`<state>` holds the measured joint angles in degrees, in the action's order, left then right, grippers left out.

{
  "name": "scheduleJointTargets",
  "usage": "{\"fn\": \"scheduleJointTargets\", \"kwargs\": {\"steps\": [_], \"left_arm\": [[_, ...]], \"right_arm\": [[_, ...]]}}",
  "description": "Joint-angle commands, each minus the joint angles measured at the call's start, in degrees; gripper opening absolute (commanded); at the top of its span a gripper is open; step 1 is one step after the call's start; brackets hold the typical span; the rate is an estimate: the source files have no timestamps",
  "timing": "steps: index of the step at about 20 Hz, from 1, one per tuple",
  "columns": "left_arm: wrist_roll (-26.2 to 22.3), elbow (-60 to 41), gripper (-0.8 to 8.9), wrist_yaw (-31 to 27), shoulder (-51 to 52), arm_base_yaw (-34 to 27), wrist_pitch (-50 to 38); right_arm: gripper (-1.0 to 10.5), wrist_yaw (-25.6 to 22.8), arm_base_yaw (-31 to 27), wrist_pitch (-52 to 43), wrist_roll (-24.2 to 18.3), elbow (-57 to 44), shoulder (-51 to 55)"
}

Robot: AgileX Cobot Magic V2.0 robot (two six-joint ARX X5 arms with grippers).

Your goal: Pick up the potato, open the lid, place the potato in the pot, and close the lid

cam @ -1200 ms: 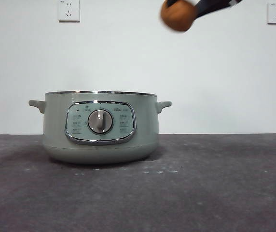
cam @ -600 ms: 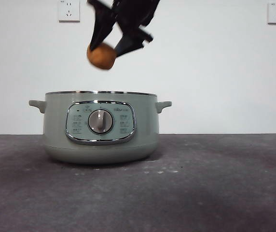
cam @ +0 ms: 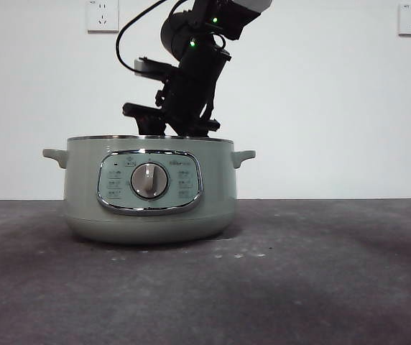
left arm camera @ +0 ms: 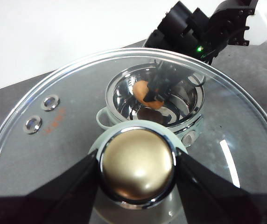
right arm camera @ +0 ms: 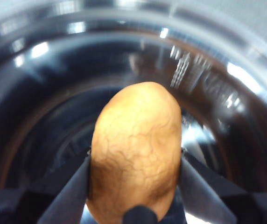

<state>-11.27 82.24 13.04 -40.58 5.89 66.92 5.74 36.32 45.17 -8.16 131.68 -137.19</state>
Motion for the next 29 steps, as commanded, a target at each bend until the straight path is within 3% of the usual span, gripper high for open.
{"fn": "scheduleJointTargets", "kwargs": {"steps": [1, 6, 7, 9, 10, 14, 20, 22, 27, 29], "left_arm": [[0.59, 0.61, -0.08, 0.44, 0.72, -0.07, -2.67], [0.61, 0.61, -0.08, 0.44, 0.66, -0.07, -2.71], [0.66, 0.61, -0.08, 0.44, 0.66, -0.07, -2.69], [0.74, 0.61, -0.08, 0.44, 0.66, -0.07, -2.71], [0.74, 0.61, -0.08, 0.44, 0.55, -0.07, -2.71], [0.81, 0.61, -0.08, 0.46, 0.44, -0.07, -2.69], [0.74, 0.61, -0.08, 0.92, -2.19, 0.11, -5.14], [0.52, 0.61, -0.08, 1.11, -4.31, 0.7, -6.51], [-0.42, 0.66, -0.08, 2.47, -10.05, 3.1, -11.45], [-1.25, 0.66, -0.08, 2.36, -12.39, 3.87, -12.98]], "right_arm": [[-0.1, -0.66, 0.17, 0.72, -1.44, 0.28, -2.29], [0.0, -0.63, 0.15, 2.82, -1.44, 0.26, -2.64], [1.0, -0.66, 0.15, 2.73, -1.42, 0.26, -2.64], [4.5, -0.66, 0.17, 2.08, -0.81, 0.28, -2.64], [4.8, -0.63, 0.17, 1.81, -0.81, 0.31, -2.62], [4.8, -0.63, 0.44, 3.28, -0.35, 4.7, -2.4], [4.6, 1.4, 0.42, 27.41, 3.74, 30.71, -2.38], [3.8, 1.31, 0.42, 33.7, 3.78, 37.73, -2.38], [3.7, 2.84, 0.39, 33.97, 7.21, 47.41, -1.42], [2.9, 2.8, 0.39, 34.01, 7.72, 48.63, -0.04]]}}
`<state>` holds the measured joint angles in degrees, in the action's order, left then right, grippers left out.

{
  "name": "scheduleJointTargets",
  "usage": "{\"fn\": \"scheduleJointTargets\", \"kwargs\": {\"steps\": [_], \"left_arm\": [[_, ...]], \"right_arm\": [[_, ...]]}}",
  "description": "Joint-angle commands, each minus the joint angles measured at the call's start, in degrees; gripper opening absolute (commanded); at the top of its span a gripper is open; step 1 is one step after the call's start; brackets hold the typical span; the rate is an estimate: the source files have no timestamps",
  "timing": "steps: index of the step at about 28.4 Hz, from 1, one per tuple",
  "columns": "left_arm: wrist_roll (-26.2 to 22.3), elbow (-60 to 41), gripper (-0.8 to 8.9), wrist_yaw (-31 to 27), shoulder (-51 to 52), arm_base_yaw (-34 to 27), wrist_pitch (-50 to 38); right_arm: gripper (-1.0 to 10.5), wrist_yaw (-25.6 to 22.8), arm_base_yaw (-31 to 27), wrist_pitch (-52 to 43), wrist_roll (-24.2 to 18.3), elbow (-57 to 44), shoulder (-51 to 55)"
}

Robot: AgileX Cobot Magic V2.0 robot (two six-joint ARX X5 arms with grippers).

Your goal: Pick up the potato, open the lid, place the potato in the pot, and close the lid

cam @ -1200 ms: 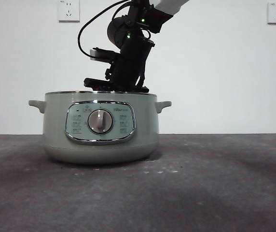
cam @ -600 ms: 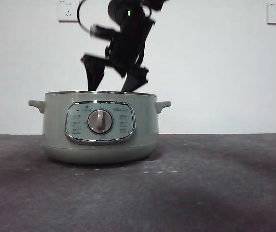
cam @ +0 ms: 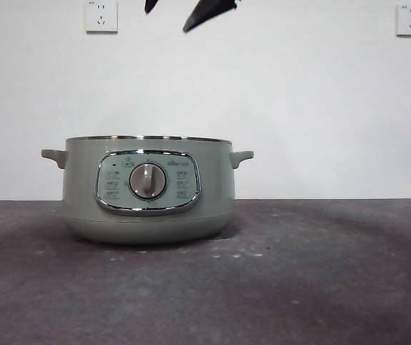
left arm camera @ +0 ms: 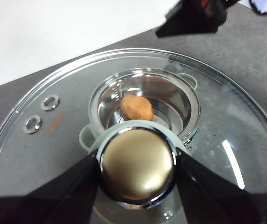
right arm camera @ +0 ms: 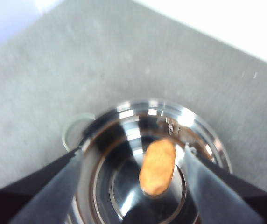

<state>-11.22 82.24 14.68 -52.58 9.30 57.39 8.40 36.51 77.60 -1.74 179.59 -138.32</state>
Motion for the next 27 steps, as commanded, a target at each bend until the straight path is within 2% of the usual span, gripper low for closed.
{"fn": "scheduleJointTargets", "kwargs": {"steps": [1, 6, 9, 14, 16, 21, 27], "left_arm": [[-1.42, 0.66, -0.08, 0.74, -1.84, 0.59, -4.48], [-1.7, 0.68, -0.08, 0.83, -7.45, 2.38, -10.49], [-1.81, 0.68, -0.08, 1.25, -10.19, 3.61, -13.44], [-1.95, 0.76, -0.08, 2.27, -14.82, 5.57, -18.6], [-1.95, 0.79, -0.08, 2.27, -16.48, 6.08, -20.37], [-1.95, 0.81, -0.08, 2.27, -20.59, 7.02, -23.74], [-2.23, 2.34, -0.08, 2.23, -25.51, 8.22, -26.14]], "right_arm": [[2.8, 0.09, 0.2, 1.57, 1.38, 0.72, 2.58], [2.7, -4.72, 0.24, 1.6, 1.53, 0.59, 12.96], [1.8, -4.85, 0.24, 1.62, 1.49, 0.46, 18.6], [1.8, -4.83, 0.24, 1.66, 1.53, -0.02, 27.74], [1.2, -4.83, 0.24, 1.66, 1.53, -1.97, 31.63], [1.1, -4.92, 0.28, 1.66, 1.27, -15.56, 44.11], [1.1, -4.98, 0.28, 1.64, 0.61, -42.27, 60.96]]}}
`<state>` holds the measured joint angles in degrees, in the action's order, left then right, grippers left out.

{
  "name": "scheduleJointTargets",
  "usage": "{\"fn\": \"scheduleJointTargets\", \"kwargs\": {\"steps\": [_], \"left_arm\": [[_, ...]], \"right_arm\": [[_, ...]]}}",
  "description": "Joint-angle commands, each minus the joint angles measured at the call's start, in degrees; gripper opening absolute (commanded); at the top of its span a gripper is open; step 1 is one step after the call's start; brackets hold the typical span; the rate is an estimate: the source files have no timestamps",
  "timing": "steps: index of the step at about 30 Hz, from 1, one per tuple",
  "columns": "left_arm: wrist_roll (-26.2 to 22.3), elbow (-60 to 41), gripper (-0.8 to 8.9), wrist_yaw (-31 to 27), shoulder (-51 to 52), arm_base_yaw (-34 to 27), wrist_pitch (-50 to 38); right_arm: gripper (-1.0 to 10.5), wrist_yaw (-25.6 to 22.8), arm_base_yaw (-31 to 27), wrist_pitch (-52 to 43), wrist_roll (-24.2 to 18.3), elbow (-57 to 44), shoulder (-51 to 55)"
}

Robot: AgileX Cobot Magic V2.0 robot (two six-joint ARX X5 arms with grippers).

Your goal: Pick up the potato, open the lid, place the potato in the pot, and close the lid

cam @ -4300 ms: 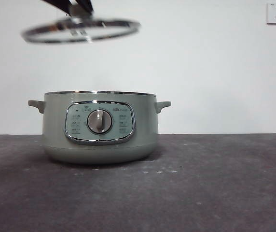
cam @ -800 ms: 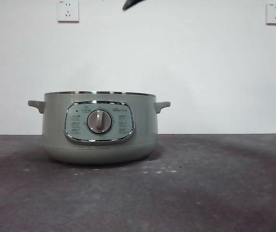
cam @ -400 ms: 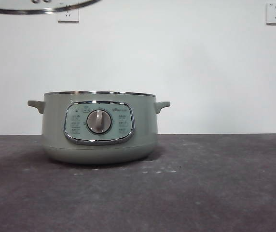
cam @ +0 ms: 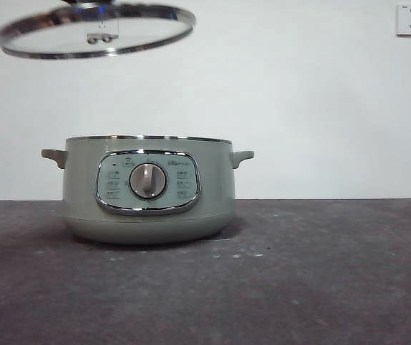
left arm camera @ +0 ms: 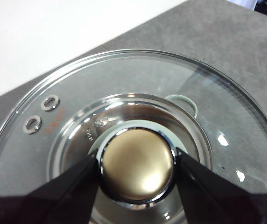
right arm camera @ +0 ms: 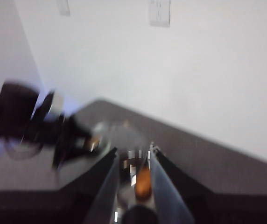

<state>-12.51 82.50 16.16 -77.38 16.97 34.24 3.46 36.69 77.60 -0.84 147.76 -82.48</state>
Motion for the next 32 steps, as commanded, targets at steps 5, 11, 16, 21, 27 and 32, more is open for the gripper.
{"fn": "scheduleJointTargets", "kwargs": {"steps": [5, 11, 16, 21, 27, 32], "left_arm": [[-1.33, 6.14, -0.08, 0.26, -5.46, 1.9, -3.19], [-1.79, 10.1, -0.08, -1.09, -11.45, 3.28, -3.08], [-3.78, 11.15, -0.08, -3.85, -15.87, 4.35, -3.41], [-4.22, 11.37, -0.08, -4.22, -19.43, 4.5, -4.59], [-4.26, 11.37, -0.08, -4.87, -23.65, 4.5, -6.23], [-4.28, 11.37, -0.08, -4.98, -25.05, 4.68, -5.25]], "right_arm": [[1.2, -0.83, 0.11, 1.62, 0.59, -29.7, 16.52], [1.3, -1.81, 0.11, 1.62, 1.46, -44.61, 25.46], [1.3, -2.1, 0.11, 1.62, 2.86, -50.77, 29.64], [1.3, -2.03, 0.11, 1.62, 3.87, -53.22, 32.65], [1.3, -2.01, 0.11, 1.62, 4.33, -53.27, 34.38], [1.3, -2.03, 0.11, 1.62, 4.28, -53.29, 34.38]]}}
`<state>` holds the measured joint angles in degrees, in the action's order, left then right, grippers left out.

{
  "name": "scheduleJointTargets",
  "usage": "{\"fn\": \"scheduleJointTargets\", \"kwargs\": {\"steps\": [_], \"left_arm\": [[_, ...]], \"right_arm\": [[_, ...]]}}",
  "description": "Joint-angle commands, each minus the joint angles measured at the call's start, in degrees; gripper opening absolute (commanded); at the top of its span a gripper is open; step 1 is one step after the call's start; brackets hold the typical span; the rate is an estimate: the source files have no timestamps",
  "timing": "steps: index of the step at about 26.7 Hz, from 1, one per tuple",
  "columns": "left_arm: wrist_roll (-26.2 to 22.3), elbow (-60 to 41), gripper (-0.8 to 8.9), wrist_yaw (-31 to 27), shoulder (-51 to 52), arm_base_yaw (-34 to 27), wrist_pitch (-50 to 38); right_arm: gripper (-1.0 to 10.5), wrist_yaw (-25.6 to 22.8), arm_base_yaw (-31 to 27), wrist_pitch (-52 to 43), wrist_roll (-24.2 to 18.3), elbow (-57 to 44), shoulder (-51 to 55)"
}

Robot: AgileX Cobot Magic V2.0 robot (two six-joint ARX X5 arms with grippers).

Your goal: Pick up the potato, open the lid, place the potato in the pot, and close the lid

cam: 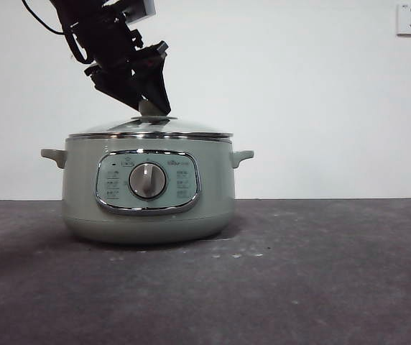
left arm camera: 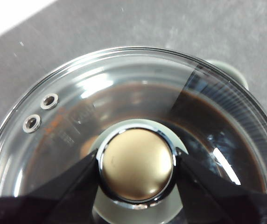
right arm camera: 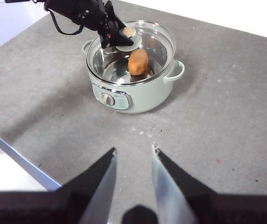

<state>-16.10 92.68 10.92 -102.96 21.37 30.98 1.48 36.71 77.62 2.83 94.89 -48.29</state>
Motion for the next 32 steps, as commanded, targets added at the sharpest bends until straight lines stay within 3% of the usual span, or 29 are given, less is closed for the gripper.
{"fn": "scheduleJointTargets", "kwargs": {"steps": [1, 16, 17, 20, 21, 32], "left_arm": [[-0.7, 1.16, -0.08, -0.15, 0.52, 0.28, -1.99], [-0.7, 1.16, 0.02, -0.04, -2.54, 0.28, 1.88], [-0.7, 1.16, 0.27, -0.02, -2.54, 0.28, 2.1], [-0.7, 1.16, 3.26, -0.02, -2.54, 0.28, 2.23], [-0.7, 1.16, 3.5, -0.02, -2.54, 0.28, 2.23], [-0.66, 2.49, 3.51, -0.04, -2.23, -0.7, 3.52]], "right_arm": [[1.3, -0.04, 0.09, 1.6, 0.63, -0.42, 0.2], [1.3, 0.02, 0.09, 1.6, 0.59, -0.42, 0.2], [1.3, 0.02, 0.09, 1.6, 0.59, -0.42, 0.2], [1.3, 0.02, 0.09, 1.6, 0.57, -0.42, 0.2], [1.3, 0.0, 0.09, 1.6, 0.55, -0.42, 0.2], [1.3, -0.02, 0.09, 1.6, 0.57, -0.42, 0.2]]}}
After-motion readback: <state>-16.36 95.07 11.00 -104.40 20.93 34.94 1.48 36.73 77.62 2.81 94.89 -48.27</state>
